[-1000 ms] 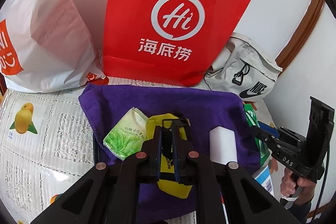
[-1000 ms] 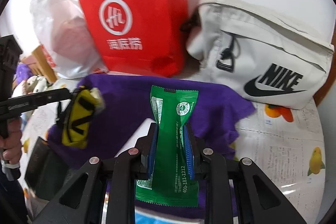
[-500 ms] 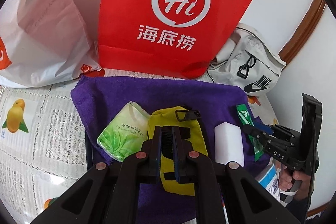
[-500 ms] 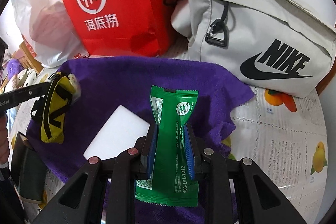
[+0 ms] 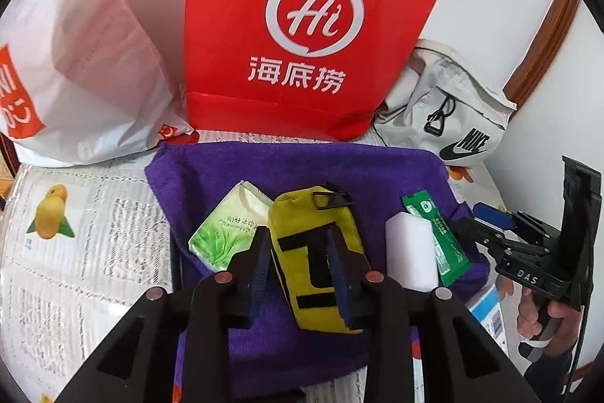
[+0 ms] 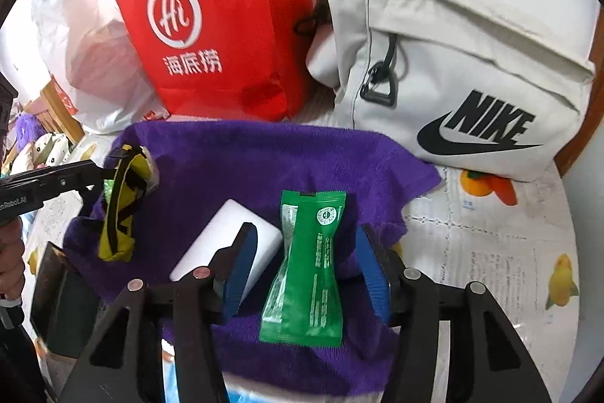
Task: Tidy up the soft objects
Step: 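Lower the yellow bag and green packet onto the towel and open both tools, then move the right tool to the fruit-print packet while the left tool moves toward the black strap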
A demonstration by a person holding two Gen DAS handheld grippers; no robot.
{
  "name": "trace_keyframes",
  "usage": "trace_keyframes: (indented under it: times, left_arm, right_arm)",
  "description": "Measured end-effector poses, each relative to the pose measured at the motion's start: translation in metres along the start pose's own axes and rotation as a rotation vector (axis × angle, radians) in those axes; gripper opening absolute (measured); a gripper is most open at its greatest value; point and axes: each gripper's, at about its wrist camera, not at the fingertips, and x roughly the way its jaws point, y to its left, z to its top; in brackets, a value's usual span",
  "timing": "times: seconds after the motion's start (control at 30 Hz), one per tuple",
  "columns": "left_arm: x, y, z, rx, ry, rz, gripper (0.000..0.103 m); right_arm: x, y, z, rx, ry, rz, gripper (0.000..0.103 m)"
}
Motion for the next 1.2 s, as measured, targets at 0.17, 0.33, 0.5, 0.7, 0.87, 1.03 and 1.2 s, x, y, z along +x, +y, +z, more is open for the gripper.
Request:
trace_keyframes:
  times: [0.17, 0.33, 0.5, 0.7, 0.87, 1.03, 1.2]
  left_arm:
    - [-0.032, -0.006, -0.011, 0.007, -0.027, 0.034, 0.044]
    - [-0.067, -0.015, -0.029, 0.007, -0.054, 0.062, 0.054]
    - [-0.098, -0.024, -0.052, 0.008, -0.084, 0.080, 0.057]
    - [-0.129, -0.030, -0.091, -0.002, -0.093, 0.065, 0.057]
    - [-0.142, -0.033, -0.120, 0.006, -0.071, 0.082, 0.057]
    - [-0.146, -0.034, -0.153, -0.002, -0.035, 0.075, 0.057]
    - [-0.140, -0.026, -0.181, -0.022, -0.006, 0.072, 0.057]
  right_arm:
    - [-0.032, 0.007, -0.010, 0.026, -0.044, 0.010, 0.059]
    - [-0.065, 0.017, -0.033, 0.045, -0.074, 0.006, 0.062]
    - [-0.097, 0.034, -0.066, 0.042, -0.068, -0.001, 0.062]
    - [-0.125, 0.051, -0.105, 0.048, -0.056, 0.021, 0.062]
    - [-0.144, 0.068, -0.141, 0.042, -0.043, 0.041, 0.062]
    - [-0.153, 0.083, -0.174, 0.038, -0.022, 0.061, 0.062]
    - [-0.149, 0.107, -0.201, -0.003, -0.003, 0.093, 0.062]
